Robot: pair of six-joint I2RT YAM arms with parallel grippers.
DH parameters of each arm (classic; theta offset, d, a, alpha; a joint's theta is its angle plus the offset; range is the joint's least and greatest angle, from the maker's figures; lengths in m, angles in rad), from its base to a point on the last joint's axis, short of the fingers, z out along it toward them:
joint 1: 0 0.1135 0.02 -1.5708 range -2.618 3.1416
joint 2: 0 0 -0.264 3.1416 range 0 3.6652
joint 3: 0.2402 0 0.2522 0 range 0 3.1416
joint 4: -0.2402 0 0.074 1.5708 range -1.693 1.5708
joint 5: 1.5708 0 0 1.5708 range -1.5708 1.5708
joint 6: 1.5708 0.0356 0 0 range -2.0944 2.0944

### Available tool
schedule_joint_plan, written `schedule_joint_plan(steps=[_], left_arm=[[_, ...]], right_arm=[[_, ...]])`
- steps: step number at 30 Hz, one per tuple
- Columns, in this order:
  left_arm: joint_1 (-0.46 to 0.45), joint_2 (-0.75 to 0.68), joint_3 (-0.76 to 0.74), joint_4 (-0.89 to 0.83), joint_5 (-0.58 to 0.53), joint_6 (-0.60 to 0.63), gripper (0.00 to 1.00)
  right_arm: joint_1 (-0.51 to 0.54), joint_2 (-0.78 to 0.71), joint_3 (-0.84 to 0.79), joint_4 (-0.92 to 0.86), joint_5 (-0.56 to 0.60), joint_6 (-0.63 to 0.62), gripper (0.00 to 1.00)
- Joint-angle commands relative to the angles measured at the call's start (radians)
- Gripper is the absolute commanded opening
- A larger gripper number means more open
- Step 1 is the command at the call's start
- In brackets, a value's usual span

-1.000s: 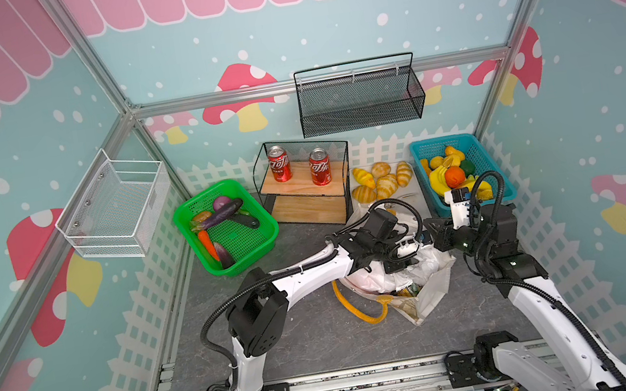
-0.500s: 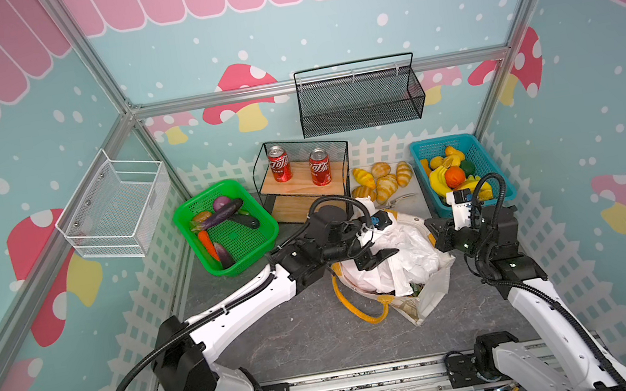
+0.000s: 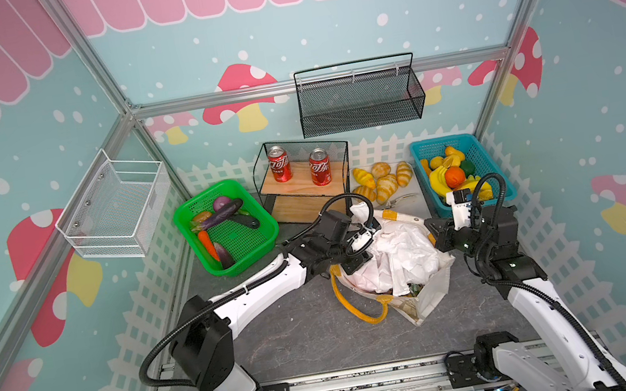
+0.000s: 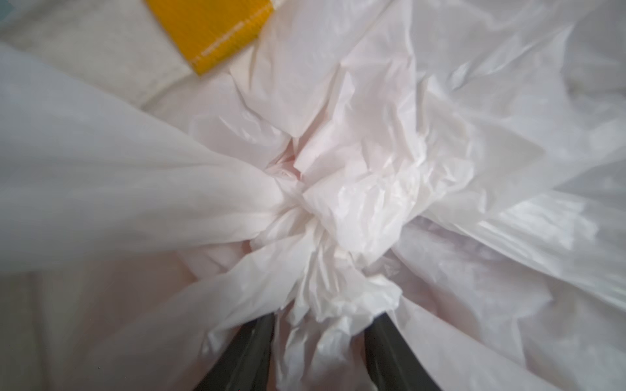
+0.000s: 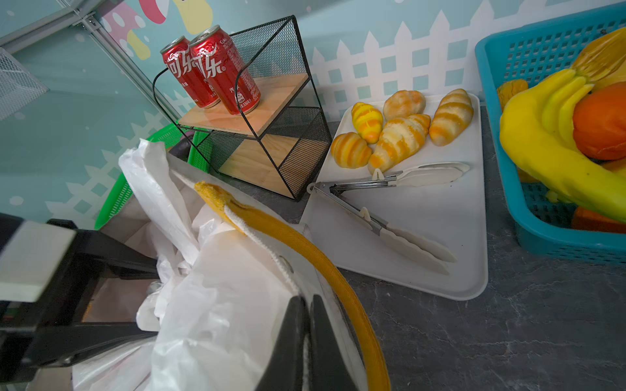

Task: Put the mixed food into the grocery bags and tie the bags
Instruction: 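Push the white bag down inside the paper bag with the left gripper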

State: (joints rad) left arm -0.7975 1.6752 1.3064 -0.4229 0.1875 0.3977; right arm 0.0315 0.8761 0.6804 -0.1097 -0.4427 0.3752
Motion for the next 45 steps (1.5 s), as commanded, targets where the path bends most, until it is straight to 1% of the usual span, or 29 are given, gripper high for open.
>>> schedule_joint_plan(steps=[1, 4, 7, 10, 12, 17, 18, 20, 22, 25, 28, 33, 36, 40, 42, 45], left_arm=[[-0.021, 0.095, 0.076, -0.045, -0.024, 0.09, 0.45], [-0.022, 0.18, 0.122, -0.047, -0.014, 0.103, 0.45], [-0.022, 0.198, 0.142, -0.049, -0.002, 0.1, 0.46], [-0.023, 0.131, 0.137, -0.047, 0.047, 0.079, 0.49], [-0.023, 0.061, 0.119, -0.025, 0.078, 0.054, 0.55], [-0.019, -0.103, 0.029, 0.105, 0.16, 0.01, 0.63], [-0.015, -0.121, 0.022, 0.133, 0.171, -0.04, 0.64], [-0.006, -0.125, 0.026, 0.178, 0.16, -0.076, 0.64], [0.003, -0.097, 0.06, 0.196, 0.122, -0.11, 0.62], [0.007, -0.017, 0.142, 0.17, 0.055, -0.128, 0.54], [0.008, 0.067, 0.221, 0.115, 0.044, -0.124, 0.5], [0.002, 0.173, 0.251, 0.108, -0.02, -0.128, 0.42], [-0.005, 0.229, 0.229, 0.111, -0.035, -0.13, 0.41], [-0.012, 0.294, 0.216, 0.13, -0.011, -0.147, 0.42], [-0.024, 0.305, 0.227, 0.13, -0.01, -0.147, 0.44], [-0.041, 0.282, 0.242, 0.129, -0.011, -0.133, 0.49]], right_arm=[[-0.011, 0.009, 0.002, 0.027, 0.003, -0.002, 0.0], [-0.013, 0.009, 0.002, 0.027, 0.009, -0.004, 0.0], [-0.013, 0.012, 0.005, 0.025, 0.023, -0.008, 0.0], [-0.013, 0.015, 0.003, 0.027, 0.028, -0.012, 0.0], [-0.013, 0.017, 0.001, 0.027, 0.03, -0.012, 0.0], [-0.013, 0.018, 0.001, 0.037, 0.028, -0.01, 0.0], [-0.013, 0.018, 0.002, 0.039, 0.029, -0.01, 0.0], [-0.013, 0.02, 0.001, 0.042, 0.026, -0.009, 0.0], [-0.013, 0.02, 0.004, 0.042, 0.022, -0.008, 0.0], [-0.013, 0.018, 0.004, 0.043, 0.019, -0.008, 0.0], [-0.013, 0.01, 0.006, 0.04, 0.022, -0.01, 0.0], [-0.013, 0.008, 0.0, 0.04, 0.03, -0.012, 0.0], [-0.013, 0.013, -0.003, 0.041, 0.035, -0.014, 0.0], [-0.013, 0.024, -0.005, 0.05, 0.032, -0.015, 0.0], [-0.013, 0.029, -0.006, 0.056, 0.023, -0.012, 0.0], [-0.014, 0.026, -0.009, 0.063, 0.009, -0.011, 0.0]])
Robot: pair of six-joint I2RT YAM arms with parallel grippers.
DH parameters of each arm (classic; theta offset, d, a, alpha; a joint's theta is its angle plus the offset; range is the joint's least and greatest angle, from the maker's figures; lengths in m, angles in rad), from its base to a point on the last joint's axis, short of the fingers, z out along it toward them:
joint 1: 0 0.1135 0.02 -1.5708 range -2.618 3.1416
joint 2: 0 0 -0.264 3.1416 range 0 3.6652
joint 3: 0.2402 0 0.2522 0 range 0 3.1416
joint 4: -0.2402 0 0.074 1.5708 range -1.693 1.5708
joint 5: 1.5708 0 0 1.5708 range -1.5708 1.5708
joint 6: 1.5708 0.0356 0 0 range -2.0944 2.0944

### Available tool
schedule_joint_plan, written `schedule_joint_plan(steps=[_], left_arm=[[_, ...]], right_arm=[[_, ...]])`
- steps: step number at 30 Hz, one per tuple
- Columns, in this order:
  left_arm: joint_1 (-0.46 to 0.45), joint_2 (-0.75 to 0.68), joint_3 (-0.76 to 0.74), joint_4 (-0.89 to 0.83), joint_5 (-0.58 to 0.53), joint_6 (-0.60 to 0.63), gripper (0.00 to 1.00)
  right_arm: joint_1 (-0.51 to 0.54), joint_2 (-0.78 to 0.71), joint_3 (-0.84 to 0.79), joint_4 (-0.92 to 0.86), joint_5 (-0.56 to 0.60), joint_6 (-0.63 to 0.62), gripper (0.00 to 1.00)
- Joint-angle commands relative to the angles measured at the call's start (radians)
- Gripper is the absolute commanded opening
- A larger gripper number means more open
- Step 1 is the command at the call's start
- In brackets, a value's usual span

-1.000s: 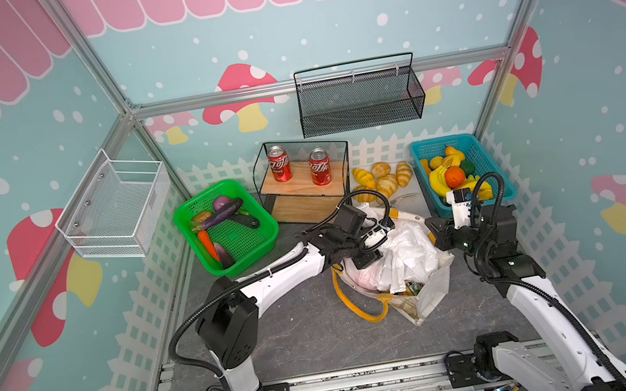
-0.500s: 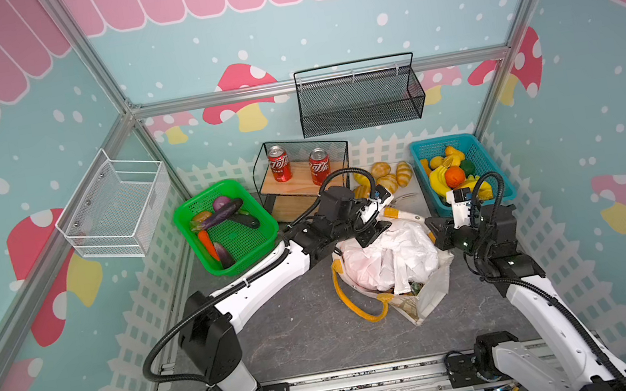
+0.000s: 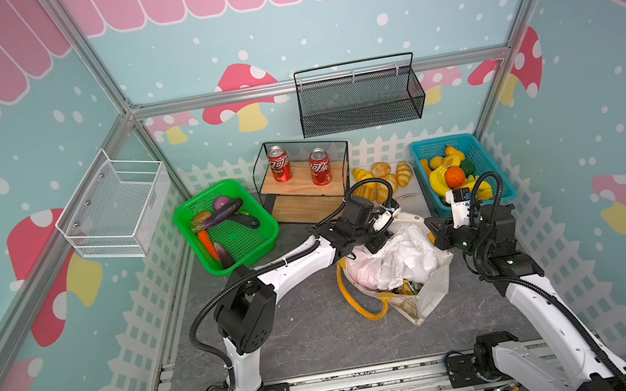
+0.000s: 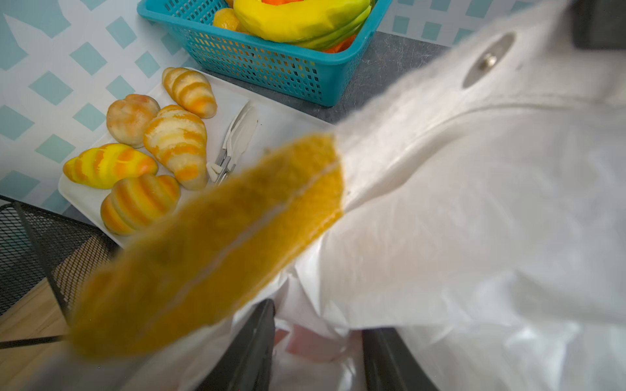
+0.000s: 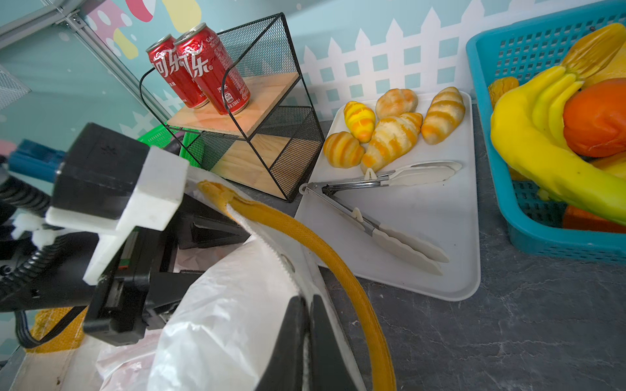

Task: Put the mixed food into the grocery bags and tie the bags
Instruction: 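Push the white bag down inside the paper bag with the left gripper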

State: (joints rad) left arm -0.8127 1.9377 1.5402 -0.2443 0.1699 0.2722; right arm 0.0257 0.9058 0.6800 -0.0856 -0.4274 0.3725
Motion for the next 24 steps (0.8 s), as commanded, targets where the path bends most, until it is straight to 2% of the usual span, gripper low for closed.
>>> schedule_joint_plan(steps=[1, 9, 14, 17, 19, 20, 22, 24], left_arm=[[-0.032, 0.004, 0.008, -0.049, 0.001, -0.006, 0.5], [-0.051, -0.209, -0.066, 0.014, -0.061, -0.048, 0.67], [-0.051, -0.394, -0.206, 0.077, -0.149, -0.139, 0.7], [-0.05, -0.511, -0.302, 0.041, -0.304, -0.241, 0.7], [-0.046, -0.585, -0.367, -0.028, -0.441, -0.354, 0.7], [-0.044, -0.612, -0.391, -0.071, -0.474, -0.407, 0.7], [-0.042, -0.678, -0.453, -0.148, -0.483, -0.503, 0.7], [-0.042, -0.716, -0.516, -0.186, -0.443, -0.574, 0.71]], right_arm=[[-0.007, -0.009, -0.009, 0.042, -0.011, -0.008, 0.0], [-0.007, -0.017, -0.005, 0.048, -0.028, -0.004, 0.0], [-0.007, -0.007, -0.007, 0.053, -0.027, -0.005, 0.0], [-0.007, -0.007, -0.001, 0.052, -0.029, -0.007, 0.0], [-0.007, -0.011, -0.003, 0.053, -0.027, -0.012, 0.0], [-0.007, -0.011, -0.003, 0.052, -0.024, -0.014, 0.0], [-0.007, -0.009, -0.004, 0.055, -0.025, -0.017, 0.0], [-0.007, -0.004, -0.005, 0.063, -0.036, -0.014, 0.0]])
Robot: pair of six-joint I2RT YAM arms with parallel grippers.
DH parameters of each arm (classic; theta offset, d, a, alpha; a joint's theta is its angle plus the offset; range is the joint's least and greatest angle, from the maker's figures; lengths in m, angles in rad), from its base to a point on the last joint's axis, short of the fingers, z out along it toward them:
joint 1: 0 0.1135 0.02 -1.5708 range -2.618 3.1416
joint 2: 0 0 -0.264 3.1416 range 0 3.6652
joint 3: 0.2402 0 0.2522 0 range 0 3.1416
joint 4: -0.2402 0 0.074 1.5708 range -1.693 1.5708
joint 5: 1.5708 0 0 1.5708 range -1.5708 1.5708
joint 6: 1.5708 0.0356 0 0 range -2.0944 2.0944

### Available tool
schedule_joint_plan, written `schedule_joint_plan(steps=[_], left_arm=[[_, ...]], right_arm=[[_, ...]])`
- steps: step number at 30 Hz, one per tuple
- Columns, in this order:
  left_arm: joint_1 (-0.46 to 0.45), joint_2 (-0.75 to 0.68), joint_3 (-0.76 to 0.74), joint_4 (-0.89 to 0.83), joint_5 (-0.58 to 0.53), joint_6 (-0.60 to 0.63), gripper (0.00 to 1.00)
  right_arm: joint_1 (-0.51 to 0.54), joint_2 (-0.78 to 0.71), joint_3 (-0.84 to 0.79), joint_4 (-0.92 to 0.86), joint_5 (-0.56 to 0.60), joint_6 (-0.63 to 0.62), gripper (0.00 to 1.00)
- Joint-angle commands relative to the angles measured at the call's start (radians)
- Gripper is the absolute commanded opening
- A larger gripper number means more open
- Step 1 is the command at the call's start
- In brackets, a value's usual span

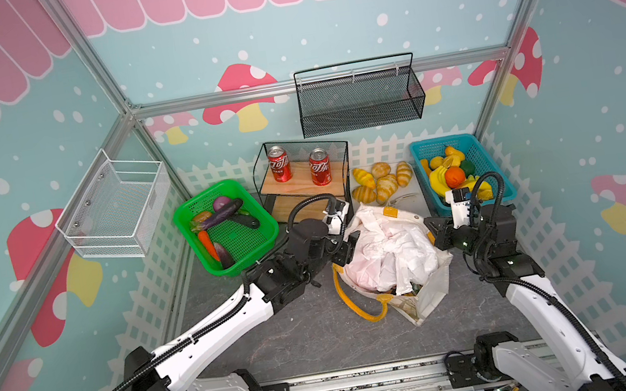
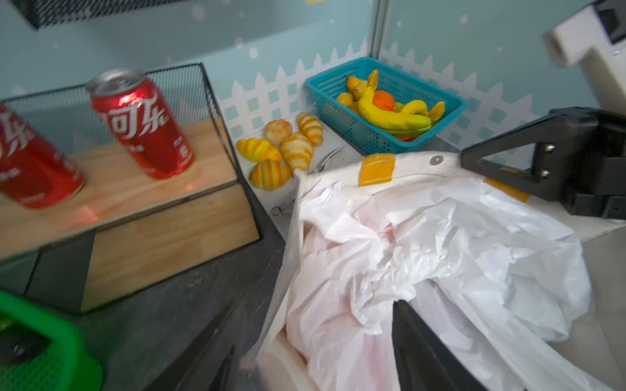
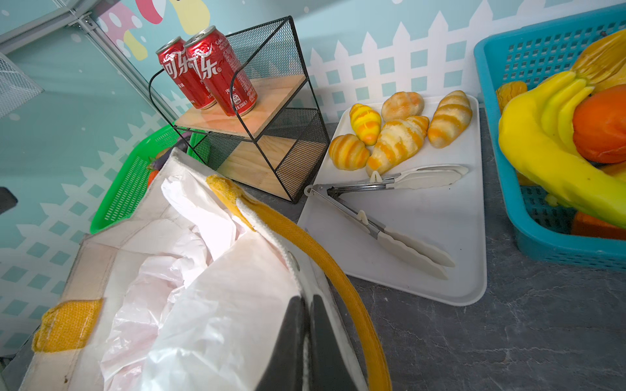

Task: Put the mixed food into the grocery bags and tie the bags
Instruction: 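Push the white bag down inside the paper bag with the left gripper, then open both grippers and release the paper bag and white bag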

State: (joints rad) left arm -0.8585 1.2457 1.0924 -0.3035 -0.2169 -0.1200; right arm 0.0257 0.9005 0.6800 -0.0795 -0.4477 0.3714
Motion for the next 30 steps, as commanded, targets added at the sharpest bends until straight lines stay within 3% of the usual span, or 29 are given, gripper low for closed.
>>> schedule_joint_plan(steps=[1, 6, 8, 13, 18, 24, 30], left_arm=[[0.005, -0.032, -0.091, -0.141, -0.03, -0.208, 0.72], [0.018, 0.03, -0.101, -0.144, 0.108, -0.301, 0.66], [0.019, 0.06, -0.094, -0.143, 0.145, -0.315, 0.57], [0.016, 0.032, -0.095, -0.073, 0.211, -0.345, 0.21], [0.084, -0.059, -0.079, -0.067, 0.327, -0.336, 0.01], [0.233, -0.098, -0.049, -0.105, 0.449, -0.35, 0.0], [0.322, -0.122, -0.046, -0.124, 0.445, -0.351, 0.0]], right_arm=[[-0.007, 0.003, -0.005, 0.062, -0.021, -0.011, 0.0], [-0.007, 0.012, -0.011, 0.085, -0.042, -0.003, 0.0], [-0.007, 0.016, -0.012, 0.081, -0.045, -0.004, 0.0], [-0.007, 0.015, -0.004, 0.07, -0.061, -0.002, 0.0], [-0.002, -0.004, 0.029, 0.07, -0.106, 0.03, 0.0], [0.095, -0.006, 0.068, 0.103, -0.107, 0.083, 0.0], [0.259, 0.08, 0.097, 0.163, -0.042, 0.093, 0.0]])
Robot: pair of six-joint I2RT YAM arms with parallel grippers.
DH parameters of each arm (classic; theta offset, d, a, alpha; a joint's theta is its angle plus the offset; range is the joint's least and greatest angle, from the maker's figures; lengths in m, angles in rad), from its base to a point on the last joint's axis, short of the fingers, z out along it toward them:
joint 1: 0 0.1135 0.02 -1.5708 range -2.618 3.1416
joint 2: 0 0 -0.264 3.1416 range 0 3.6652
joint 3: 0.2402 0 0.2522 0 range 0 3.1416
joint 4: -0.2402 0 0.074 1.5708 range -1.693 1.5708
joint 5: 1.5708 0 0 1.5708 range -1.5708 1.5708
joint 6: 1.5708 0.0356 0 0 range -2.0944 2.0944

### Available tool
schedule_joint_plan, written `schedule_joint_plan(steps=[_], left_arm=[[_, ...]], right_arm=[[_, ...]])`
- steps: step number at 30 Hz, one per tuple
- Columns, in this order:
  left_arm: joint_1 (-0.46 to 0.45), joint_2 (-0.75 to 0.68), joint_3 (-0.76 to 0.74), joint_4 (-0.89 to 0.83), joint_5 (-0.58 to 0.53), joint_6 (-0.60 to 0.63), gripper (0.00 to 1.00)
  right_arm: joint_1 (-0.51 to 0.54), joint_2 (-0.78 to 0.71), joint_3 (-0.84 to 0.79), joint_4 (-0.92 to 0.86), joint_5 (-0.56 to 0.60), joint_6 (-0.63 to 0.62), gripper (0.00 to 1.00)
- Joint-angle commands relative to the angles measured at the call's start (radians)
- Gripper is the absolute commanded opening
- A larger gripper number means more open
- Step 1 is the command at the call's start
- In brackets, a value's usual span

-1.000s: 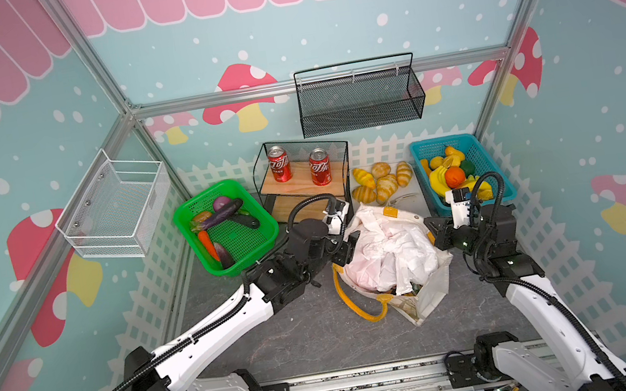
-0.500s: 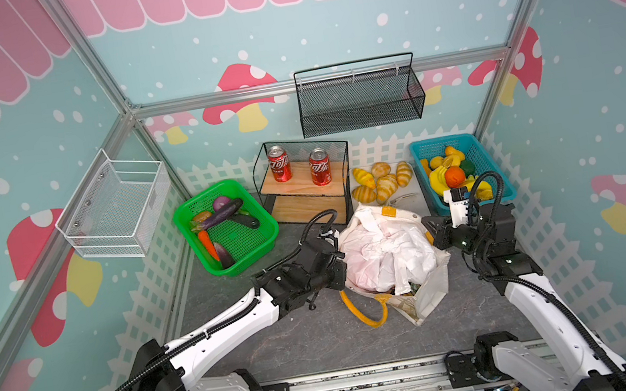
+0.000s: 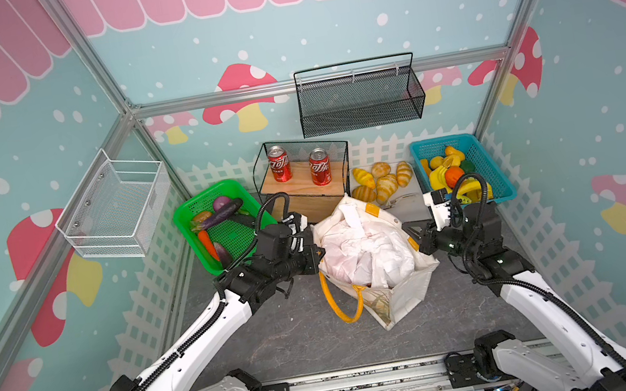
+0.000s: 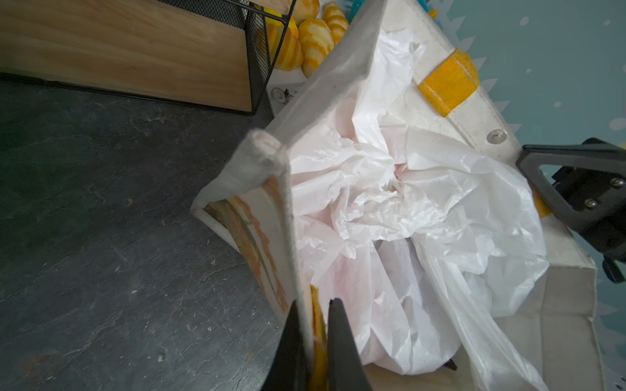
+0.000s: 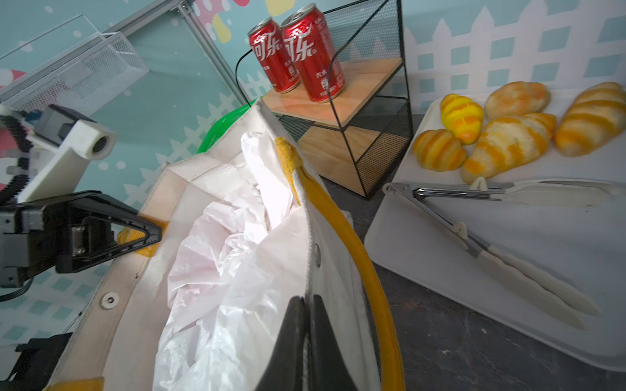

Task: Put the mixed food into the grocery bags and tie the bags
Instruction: 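Open both grippers and release the paper bag and white bag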

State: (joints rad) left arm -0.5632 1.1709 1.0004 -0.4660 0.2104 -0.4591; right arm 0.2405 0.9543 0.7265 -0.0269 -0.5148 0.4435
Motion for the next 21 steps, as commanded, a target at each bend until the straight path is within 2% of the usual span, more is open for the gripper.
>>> schedule_joint_plan(steps=[1, 5, 7, 9, 10, 13, 16, 18, 21], left_arm=[[0.036, -0.05, 0.044, 0.038, 0.003, -0.011, 0.0], [0.051, -0.038, 0.039, 0.047, -0.056, -0.006, 0.0], [0.052, -0.017, 0.028, 0.067, -0.087, 0.0, 0.09], [0.052, 0.013, 0.017, 0.099, -0.097, 0.0, 0.25], [0.052, 0.023, 0.012, 0.114, -0.089, 0.002, 0.31], [0.056, 0.023, 0.013, 0.144, -0.089, 0.02, 0.47], [0.064, -0.032, 0.007, 0.187, -0.138, 0.055, 0.57], [0.082, -0.093, -0.02, 0.239, -0.193, 0.071, 0.67], [0.131, -0.188, -0.102, 0.34, -0.28, 0.108, 0.78]], right_arm=[[0.061, 0.043, 0.055, 0.122, 0.033, 0.022, 0.0], [0.105, 0.121, 0.08, 0.163, 0.034, 0.022, 0.0], [0.107, 0.146, 0.089, 0.156, 0.062, -0.001, 0.0], [0.106, 0.151, 0.1, 0.134, 0.118, -0.041, 0.02], [0.106, 0.149, 0.109, 0.121, 0.136, -0.058, 0.07], [0.106, 0.122, 0.152, 0.051, 0.213, -0.119, 0.33], [0.105, 0.064, 0.183, -0.005, 0.327, -0.179, 0.51], [0.1, 0.027, 0.198, -0.039, 0.427, -0.22, 0.68], [0.076, -0.004, 0.193, -0.052, 0.58, -0.257, 0.88]])
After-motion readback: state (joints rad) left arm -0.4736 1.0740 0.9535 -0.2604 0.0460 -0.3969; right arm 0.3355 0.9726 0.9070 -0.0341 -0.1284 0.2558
